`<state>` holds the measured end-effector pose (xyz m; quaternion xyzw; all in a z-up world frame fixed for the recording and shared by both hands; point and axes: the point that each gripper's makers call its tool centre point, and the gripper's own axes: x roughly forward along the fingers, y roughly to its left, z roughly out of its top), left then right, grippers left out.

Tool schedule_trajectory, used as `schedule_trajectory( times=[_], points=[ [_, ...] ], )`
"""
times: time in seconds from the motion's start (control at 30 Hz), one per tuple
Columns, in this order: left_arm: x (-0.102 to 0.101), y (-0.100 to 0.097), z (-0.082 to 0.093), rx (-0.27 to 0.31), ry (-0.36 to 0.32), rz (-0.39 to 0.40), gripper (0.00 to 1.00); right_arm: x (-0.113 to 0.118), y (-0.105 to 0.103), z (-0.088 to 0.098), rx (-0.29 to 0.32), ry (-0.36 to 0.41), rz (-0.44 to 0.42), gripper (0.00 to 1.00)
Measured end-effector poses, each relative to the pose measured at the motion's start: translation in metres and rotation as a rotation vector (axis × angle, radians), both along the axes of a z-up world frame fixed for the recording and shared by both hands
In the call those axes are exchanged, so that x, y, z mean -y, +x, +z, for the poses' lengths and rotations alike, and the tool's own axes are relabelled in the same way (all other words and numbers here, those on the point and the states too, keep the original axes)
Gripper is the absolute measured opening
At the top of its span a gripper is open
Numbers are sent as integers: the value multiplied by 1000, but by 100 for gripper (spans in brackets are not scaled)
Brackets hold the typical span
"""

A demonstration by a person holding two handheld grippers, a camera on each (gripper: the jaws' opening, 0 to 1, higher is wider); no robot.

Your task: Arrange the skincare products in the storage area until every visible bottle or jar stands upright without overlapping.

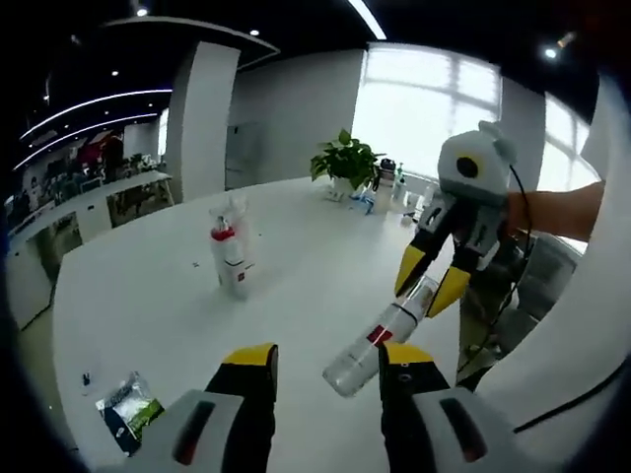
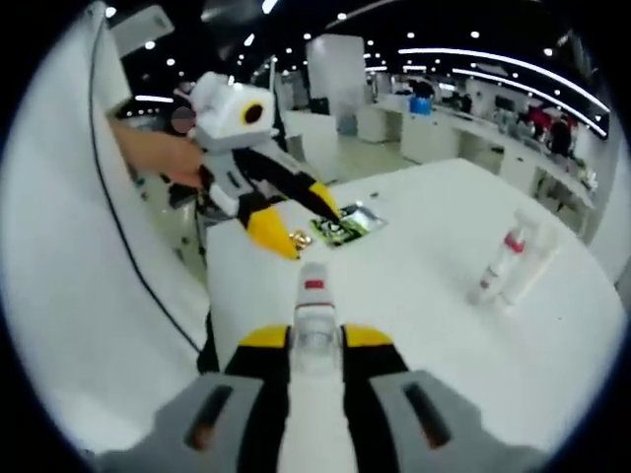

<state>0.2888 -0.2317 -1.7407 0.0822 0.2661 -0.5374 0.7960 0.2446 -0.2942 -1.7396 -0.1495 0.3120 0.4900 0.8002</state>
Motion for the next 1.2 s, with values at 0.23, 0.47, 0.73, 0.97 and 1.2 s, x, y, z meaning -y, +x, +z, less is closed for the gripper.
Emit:
schedule_trajectory(
  times=[0.23, 0.47, 0.73, 0.97, 1.2],
  points=[
    [-2, -5, 0, 22, 19, -36, 44, -8, -2, -2, -5, -49, 59, 17],
    [-4, -10, -5, 66, 64, -103, 47, -15, 0, 1, -2, -76, 96, 17],
    [1, -16, -5, 67, 69, -167, 47, -23, -4, -1, -8, -130, 163, 17],
    [3, -28, -15, 91, 130, -254, 47, -29, -5, 7, -9, -130, 201, 17],
    [10, -39, -18, 108, 154, -315, 47, -31, -6, 11, -1, -159, 249, 17]
  ],
)
